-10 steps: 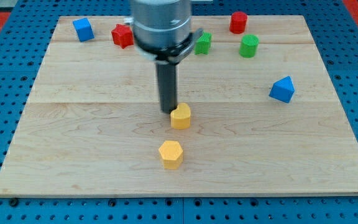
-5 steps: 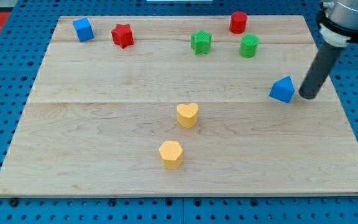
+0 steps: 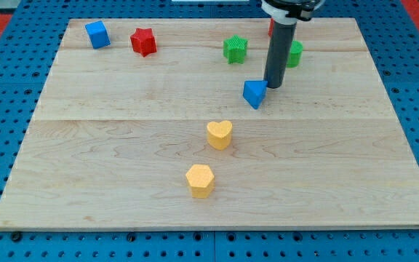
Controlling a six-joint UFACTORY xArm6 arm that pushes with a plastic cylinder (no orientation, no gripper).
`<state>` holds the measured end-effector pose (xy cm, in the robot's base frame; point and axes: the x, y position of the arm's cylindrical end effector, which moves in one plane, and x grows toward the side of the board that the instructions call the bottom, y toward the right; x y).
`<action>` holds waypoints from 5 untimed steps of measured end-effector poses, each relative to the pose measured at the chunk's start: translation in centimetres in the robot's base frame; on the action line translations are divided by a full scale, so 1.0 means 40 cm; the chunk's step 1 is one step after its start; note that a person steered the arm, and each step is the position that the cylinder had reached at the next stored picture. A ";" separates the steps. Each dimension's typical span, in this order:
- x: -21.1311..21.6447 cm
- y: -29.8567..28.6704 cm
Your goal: Move the blue triangle to the top of the yellow heart
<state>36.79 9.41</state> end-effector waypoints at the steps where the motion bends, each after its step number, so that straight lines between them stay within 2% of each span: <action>1: 0.021 -0.042; 4: 0.030 -0.091; 5: 0.078 0.030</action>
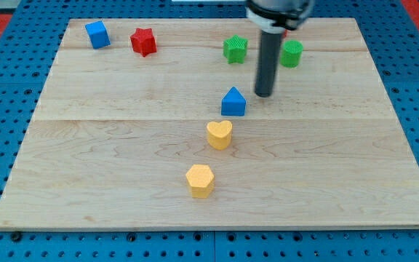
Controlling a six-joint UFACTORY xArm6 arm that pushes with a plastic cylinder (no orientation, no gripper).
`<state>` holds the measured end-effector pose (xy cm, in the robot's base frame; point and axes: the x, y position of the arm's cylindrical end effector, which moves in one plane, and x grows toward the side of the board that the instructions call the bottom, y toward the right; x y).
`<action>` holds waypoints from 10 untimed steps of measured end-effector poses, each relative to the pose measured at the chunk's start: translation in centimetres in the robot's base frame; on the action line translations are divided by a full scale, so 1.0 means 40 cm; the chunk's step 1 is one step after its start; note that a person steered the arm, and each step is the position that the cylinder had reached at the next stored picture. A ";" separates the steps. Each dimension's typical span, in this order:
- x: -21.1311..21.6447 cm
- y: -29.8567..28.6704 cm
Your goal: Move the blue triangle to the top of the yellow heart
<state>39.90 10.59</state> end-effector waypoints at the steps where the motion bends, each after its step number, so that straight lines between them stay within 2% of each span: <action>1: 0.062 -0.025; 3: 0.063 -0.139; 6: 0.007 -0.151; 7: -0.032 -0.177; 8: -0.136 -0.188; 9: -0.214 -0.274; 10: -0.206 -0.515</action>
